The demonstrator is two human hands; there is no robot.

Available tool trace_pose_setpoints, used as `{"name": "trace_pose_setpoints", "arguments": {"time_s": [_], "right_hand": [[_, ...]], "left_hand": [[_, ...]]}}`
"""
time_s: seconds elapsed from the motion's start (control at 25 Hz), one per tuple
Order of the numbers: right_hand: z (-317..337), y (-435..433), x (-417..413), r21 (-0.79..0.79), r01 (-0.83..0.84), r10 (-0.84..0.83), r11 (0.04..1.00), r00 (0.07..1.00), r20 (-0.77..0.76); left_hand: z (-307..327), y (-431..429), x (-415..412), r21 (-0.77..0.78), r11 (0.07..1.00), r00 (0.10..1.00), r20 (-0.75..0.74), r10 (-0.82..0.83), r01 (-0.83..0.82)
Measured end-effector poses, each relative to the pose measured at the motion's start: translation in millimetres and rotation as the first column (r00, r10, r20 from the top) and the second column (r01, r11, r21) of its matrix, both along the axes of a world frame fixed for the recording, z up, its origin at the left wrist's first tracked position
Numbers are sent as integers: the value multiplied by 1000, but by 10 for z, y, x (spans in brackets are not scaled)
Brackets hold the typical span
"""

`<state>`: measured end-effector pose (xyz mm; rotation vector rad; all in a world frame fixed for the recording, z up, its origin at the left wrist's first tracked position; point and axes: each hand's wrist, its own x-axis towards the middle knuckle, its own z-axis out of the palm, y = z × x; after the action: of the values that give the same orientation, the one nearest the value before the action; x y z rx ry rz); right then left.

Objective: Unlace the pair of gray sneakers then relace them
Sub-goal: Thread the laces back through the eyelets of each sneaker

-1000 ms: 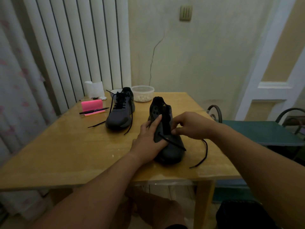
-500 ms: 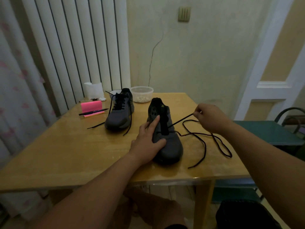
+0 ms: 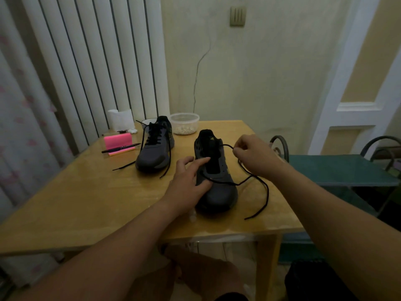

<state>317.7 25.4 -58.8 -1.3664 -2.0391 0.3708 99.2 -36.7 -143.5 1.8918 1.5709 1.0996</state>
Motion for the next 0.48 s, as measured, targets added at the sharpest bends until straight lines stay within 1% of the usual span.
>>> {"name": "trace_pose_setpoints", "arguments": {"time_s": [0.04,0.12,0.16,0.2,0.24,0.32,0.36,0.4,0.44,0.48], "right_hand": [[-1,-34,-57,-33,-28,28,999,1000,-5],[-5,-99,-190,-152,-117,109,982,992,-60],[-17,-123,-257,-202,-153,144,968,988,-57],[-31,-130,-314,-219,-167,170,961,985,-5],[-39,-125,-364,-203,-169,188,965,979,80],[-44,-109,-441,-120,-159,186,980,949,255],[-41,-89,-468,-98,-152,174,984,940,292],[-41,-73,-487,-96,-137,159,986,943,291],[-41,-59,-516,-120,-121,149,985,954,259],[-42,-48,-539,-170,-112,145,979,970,194]], "left_hand": [[9,2,-8,-7,1000,1000,26,-12,12],[14,-5,13,-20,999,994,108,-23,26],[-1,-25,35,-27,999,990,142,-25,29],[-26,-44,56,-26,999,988,149,-27,31],[-54,-59,64,-15,999,991,133,-27,29],[-108,-57,73,-9,1000,993,118,-8,9],[-116,-54,78,-29,1000,991,137,10,-6],[-116,-51,81,-47,999,989,145,25,-18],[-119,-40,75,-52,998,989,146,30,-23],[-120,-35,72,-49,999,990,138,28,-22]]}}
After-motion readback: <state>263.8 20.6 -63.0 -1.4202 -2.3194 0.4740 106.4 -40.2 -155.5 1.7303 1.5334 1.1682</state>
